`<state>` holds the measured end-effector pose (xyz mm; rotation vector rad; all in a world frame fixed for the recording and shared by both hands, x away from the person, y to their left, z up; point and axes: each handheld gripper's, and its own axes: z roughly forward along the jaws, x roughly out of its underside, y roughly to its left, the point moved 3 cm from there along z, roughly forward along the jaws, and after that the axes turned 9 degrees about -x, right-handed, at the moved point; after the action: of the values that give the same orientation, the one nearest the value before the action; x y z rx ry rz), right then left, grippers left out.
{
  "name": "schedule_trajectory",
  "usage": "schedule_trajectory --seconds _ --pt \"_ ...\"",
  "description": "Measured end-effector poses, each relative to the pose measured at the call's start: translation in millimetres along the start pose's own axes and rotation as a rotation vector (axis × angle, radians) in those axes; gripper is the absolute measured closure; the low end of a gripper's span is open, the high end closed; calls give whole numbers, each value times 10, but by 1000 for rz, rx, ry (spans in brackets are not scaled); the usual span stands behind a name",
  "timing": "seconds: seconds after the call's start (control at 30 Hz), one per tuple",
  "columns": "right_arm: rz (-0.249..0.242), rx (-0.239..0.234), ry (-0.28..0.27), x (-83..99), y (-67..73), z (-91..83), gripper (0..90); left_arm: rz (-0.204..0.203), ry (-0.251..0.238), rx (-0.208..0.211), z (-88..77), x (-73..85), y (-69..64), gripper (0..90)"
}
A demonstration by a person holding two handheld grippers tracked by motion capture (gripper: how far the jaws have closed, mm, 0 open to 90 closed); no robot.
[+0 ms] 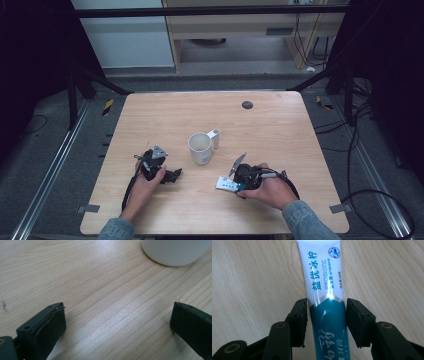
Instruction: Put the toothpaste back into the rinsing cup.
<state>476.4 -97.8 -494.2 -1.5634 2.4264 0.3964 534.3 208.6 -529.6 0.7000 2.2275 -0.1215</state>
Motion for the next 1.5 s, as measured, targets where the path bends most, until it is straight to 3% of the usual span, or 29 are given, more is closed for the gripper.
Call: schedule_trajectory --seconds 0.63,0.8,0.9,1.2,1.5 --pt "-26 -13 50 -36 -24 35 562 1 1 0 0 0 1 0" --pt "-47 -19 80 -63 -34 28 625 1 0 0 0 0 1 0" --pt "-31 -27 81 -74 -51 3 691 1 0 0 0 0 0 0" --pt "-3 -60 44 -41 -70 -89 762 1 1 0 0 0 1 0" --pt "46 -47 -66 -45 -156 -343 770 1 0 0 0 0 0 0"
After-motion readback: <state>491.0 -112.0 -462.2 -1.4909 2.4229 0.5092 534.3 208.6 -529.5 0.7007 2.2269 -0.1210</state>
